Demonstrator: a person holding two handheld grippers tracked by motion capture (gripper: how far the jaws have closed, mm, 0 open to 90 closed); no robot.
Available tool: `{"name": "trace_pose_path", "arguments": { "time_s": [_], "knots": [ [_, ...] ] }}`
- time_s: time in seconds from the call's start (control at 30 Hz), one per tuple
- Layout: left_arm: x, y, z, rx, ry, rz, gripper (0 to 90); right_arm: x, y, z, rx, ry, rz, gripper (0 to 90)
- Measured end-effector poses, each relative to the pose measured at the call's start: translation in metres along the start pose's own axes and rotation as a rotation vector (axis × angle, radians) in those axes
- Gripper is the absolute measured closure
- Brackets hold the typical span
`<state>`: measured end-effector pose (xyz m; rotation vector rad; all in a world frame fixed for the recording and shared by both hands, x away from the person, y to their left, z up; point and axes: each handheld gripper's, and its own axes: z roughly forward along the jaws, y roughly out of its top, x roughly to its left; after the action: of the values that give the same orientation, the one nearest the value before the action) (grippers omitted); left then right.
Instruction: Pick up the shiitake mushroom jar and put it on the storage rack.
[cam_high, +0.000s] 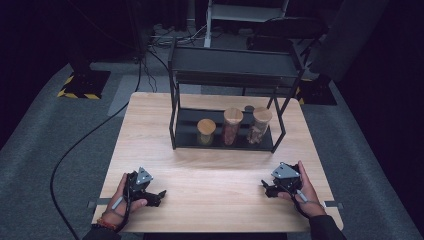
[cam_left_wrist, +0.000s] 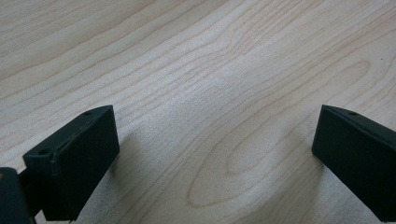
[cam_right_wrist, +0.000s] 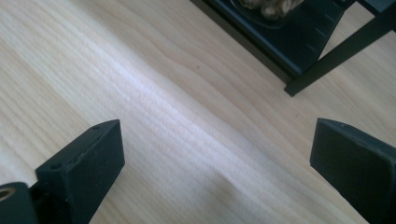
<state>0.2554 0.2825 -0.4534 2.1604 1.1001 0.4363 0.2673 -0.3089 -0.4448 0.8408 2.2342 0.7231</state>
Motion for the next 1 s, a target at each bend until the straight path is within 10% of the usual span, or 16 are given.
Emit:
{"name": "trace_pose_path", "arguments": {
  "time_s": [0.43,1.0],
  "knots": [
    [0.0,0.0,0.0,0.0,0.0,0.0,0.4,-0.008,-0.015,-0.006,0.009,0.034,0.051,2.6],
    [0.0,0.0,0.0,0.001,0.0,-0.001,0.3,-0.035,-0.046,-0.014,0.003,0.139,0.248,0.4]
  ]
}}
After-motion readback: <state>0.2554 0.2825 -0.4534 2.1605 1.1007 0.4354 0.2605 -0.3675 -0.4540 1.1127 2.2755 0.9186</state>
